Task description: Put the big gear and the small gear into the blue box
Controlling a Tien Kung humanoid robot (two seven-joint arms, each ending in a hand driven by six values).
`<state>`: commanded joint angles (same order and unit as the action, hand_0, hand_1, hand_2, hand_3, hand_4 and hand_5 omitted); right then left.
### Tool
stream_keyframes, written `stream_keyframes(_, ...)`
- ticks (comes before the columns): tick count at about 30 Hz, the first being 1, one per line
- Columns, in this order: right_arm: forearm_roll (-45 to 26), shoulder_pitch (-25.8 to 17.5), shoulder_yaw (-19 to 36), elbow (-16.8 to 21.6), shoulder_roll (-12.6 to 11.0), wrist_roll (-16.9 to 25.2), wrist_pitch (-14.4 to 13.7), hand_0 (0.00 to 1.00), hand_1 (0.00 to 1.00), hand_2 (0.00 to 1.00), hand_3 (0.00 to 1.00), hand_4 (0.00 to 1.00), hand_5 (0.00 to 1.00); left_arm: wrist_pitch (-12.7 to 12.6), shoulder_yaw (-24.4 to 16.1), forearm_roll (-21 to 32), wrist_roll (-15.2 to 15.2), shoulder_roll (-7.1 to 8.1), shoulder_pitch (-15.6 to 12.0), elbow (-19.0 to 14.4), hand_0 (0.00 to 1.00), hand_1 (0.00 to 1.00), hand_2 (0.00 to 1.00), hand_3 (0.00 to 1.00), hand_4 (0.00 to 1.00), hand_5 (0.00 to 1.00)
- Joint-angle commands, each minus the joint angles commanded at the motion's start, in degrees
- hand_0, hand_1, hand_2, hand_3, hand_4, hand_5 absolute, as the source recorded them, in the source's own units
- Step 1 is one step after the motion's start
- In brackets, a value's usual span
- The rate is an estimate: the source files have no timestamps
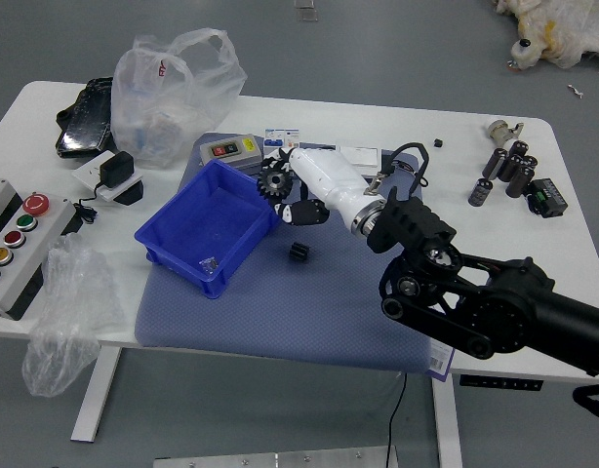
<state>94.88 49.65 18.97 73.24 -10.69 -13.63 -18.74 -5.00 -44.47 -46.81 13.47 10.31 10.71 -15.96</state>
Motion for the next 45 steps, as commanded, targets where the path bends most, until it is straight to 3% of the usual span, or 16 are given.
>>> stream_keyframes(3, -1.9, 1.2, -1.8, -0.8, 0.9, 1.6, -0.6, 0.27, 0.294, 0.355, 0.439, 0.22, 0.002, 0.0, -0.1, -0.1, 0.1, 0.0, 0.0, 0.0, 0.631, 0.474, 0.533, 0.705, 0.742, 0.508)
stream_keyframes(4, -3.1, 1.8, -2.8, -1.4, 1.4, 2.6, -1.1, 0.402, 0.412, 0.478, 0.53, 0.357, 0.002, 0.0, -0.2, -0.2, 0.2, 0.0, 0.0, 0.0, 0.631, 0.474, 0.534, 0.705, 0.741, 0.508)
stream_keyframes(9, -8.4, 3.5, -6.1, -5.3, 3.4, 5.3, -2.4, 0.402, 0.412, 0.478, 0.53, 0.357, 0.002, 0.0, -0.2, -0.1, 0.3, -0.01, 0.1, -0.1, 0.631, 0.474, 0.534, 0.705, 0.741, 0.508)
stream_keyframes(10, -8.9, 3.6, -6.4, -5.7, 3.6, 5.5, -2.4, 0.532, 0.646, 0.68, 0.691, 0.411, 0.152, 0.0, -0.2, -0.1, 0.3, -0.01, 0.1, -0.1, 0.631, 0.474, 0.533, 0.705, 0.741, 0.508)
stream_keyframes(15, -10.7, 4.0, -7.5, -7.1, 4.7, 6.2, -3.5, 0.532, 0.646, 0.68, 0.691, 0.411, 0.152, 0.0, -0.1, -0.1, 0.3, -0.06, 0.1, -0.1, 0.631, 0.474, 0.533, 0.705, 0.741, 0.508)
stream_keyframes(16, -10.8, 4.0, -7.6, -7.4, 4.8, 6.2, -3.6, 0.591, 0.717, 0.769, 0.732, 0.501, 0.194, 0.0, -0.1, 0.0, 0.2, -0.08, 0.1, -0.1, 0.631, 0.475, 0.533, 0.705, 0.741, 0.509)
stream_keyframes(27, -13.8, 4.0, -7.7, -13.8, 5.7, 6.6, -4.6, 0.603, 0.731, 0.78, 0.74, 0.527, 0.202, 0.0, 0.1, 0.0, 0.1, -0.09, 0.3, -0.1, 0.631, 0.474, 0.534, 0.704, 0.741, 0.509)
stream_keyframes(28, -13.9, 4.0, -7.5, -14.1, 5.6, 6.6, -4.7, 0.615, 0.743, 0.803, 0.776, 0.571, 0.228, 0.0, 0.1, 0.0, 0.1, -0.1, 0.3, -0.1, 0.63, 0.474, 0.534, 0.704, 0.741, 0.508)
stream_keyframes(33, -14.3, 3.9, -6.6, -14.8, 5.6, 6.9, -5.2, 0.615, 0.743, 0.803, 0.776, 0.571, 0.228, 0.1, 0.1, 0.1, 0.1, -0.13, 0.3, -0.1, 0.63, 0.474, 0.534, 0.704, 0.741, 0.508)
stream_keyframes(34, -14.4, 3.9, -6.5, -14.9, 5.6, 6.9, -5.2, 0.632, 0.772, 0.882, 0.961, 0.627, 0.252, 0.1, 0.2, 0.1, 0.0, -0.14, 0.3, -0.1, 0.631, 0.475, 0.534, 0.704, 0.741, 0.509)
stream_keyframes(41, -12.6, 3.9, -6.3, -15.2, 5.6, 6.0, -4.7, 0.653, 0.803, 0.918, 0.998, 0.648, 0.25, 0.1, 0.4, 0.4, -0.1, -0.16, 0.4, 0.0, 0.631, 0.475, 0.533, 0.704, 0.741, 0.51)
stream_keyframes(45, -10.5, 2.6, -4.0, -13.4, 4.3, 4.7, -4.3, 0.653, 0.803, 0.918, 0.998, 0.648, 0.25, 0.1, 0.5, 0.5, -0.2, -0.16, 0.3, 0.0, 0.631, 0.475, 0.533, 0.704, 0.741, 0.51)
